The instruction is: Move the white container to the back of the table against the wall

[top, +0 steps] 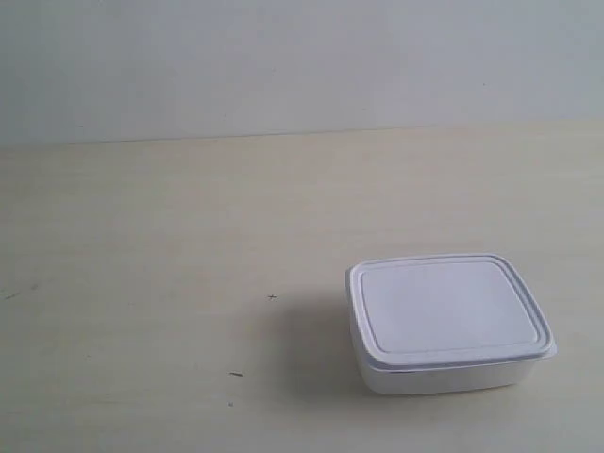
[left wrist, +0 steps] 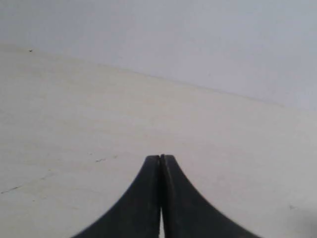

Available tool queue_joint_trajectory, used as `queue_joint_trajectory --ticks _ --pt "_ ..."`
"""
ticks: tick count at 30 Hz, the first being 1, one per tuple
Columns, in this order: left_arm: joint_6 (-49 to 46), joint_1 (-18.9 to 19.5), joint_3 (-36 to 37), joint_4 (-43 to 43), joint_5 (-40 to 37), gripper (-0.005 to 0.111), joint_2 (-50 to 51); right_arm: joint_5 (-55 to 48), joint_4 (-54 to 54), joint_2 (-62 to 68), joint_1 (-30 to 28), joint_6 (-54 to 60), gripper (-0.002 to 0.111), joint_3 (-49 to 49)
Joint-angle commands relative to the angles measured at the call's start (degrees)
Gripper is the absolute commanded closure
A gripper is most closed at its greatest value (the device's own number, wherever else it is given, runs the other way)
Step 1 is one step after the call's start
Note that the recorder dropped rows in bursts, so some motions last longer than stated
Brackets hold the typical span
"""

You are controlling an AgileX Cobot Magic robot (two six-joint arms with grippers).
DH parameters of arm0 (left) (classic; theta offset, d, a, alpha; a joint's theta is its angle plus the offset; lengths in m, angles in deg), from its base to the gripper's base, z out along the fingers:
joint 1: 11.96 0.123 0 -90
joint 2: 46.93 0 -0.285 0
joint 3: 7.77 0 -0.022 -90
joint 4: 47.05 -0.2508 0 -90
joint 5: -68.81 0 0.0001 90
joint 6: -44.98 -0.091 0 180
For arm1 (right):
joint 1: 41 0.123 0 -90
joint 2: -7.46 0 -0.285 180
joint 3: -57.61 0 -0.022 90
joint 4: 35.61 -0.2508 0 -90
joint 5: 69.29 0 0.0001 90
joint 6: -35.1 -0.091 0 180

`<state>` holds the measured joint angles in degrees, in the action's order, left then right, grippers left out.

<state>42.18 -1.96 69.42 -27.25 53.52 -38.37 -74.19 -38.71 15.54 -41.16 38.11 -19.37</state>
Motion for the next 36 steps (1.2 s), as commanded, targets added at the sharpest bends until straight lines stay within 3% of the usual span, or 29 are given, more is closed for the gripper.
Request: queue_joint_trajectory --ticks 1,9,15,23,31,33,36 --pt "0.3 -0.4 0.0 13.0 4.6 0.107 -0.3 3.5 0.0 -0.3 -0.3 -0.3 0.108 -0.2" --pt "0.3 -0.4 0.0 15.6 14.4 0.107 -0.3 4.9 0.0 -0.3 -0.3 -5.2 0.108 -0.2" --pt "0.8 -0.4 0.0 15.7 17.1 0.107 -0.3 6.3 -5.6 -0.3 -0.3 -19.2 0.108 -0.2" --pt "-0.1 -0.4 -3.8 14.8 9.9 0.107 3.9 3.0 -6.0 1.5 -0.2 -20.2 0.108 2.0" --pt "-2.0 -0.4 -17.5 16.5 -1.0 0.107 17.0 -14.6 -6.4 13.5 -0.2 -15.2 0.108 22.0" --pt "-8.9 -0.4 -24.8 22.6 -7.6 0.107 23.5 -23.3 -10.4 20.2 -0.2 -11.3 0.108 30.3" --pt "-25.3 -0.4 -36.1 38.7 -20.1 0.107 33.1 -37.0 -16.1 31.6 -0.2 -0.8 0.108 42.9"
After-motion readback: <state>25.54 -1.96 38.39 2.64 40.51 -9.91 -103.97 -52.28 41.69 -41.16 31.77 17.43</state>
